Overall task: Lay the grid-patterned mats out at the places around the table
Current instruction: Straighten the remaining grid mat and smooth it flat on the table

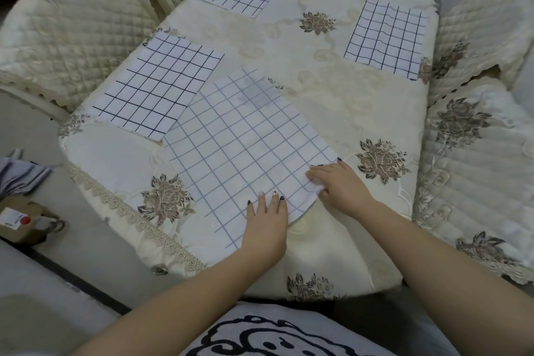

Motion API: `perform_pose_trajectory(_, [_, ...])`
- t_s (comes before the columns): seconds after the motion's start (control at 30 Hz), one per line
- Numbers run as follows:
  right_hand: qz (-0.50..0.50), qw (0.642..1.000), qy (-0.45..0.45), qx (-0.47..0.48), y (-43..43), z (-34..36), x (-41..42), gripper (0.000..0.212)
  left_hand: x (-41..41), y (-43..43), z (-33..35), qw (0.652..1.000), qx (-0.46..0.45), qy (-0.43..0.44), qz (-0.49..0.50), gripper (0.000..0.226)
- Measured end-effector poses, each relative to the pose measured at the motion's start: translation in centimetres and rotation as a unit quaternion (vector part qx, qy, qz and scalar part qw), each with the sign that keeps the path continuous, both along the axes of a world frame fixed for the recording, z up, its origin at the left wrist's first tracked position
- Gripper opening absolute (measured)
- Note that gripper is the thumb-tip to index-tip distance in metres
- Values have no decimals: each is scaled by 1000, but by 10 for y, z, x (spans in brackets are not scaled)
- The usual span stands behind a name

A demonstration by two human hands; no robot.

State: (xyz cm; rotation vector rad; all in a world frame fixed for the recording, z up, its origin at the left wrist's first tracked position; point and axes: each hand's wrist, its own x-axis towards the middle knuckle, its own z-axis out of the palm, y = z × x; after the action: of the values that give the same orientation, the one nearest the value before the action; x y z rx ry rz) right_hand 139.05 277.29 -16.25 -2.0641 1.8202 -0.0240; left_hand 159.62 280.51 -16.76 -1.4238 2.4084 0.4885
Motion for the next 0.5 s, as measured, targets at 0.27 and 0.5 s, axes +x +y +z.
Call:
perform_pose_trajectory(0.27, [-61,996,-45,-43,-16,10,-9,18,42,-29,10,970,48,205,125,20])
perform_pose_trajectory(0.5, [-201,953,-212,-77,-41,24,-5,6,80,-65,57,946,46,216,237,33])
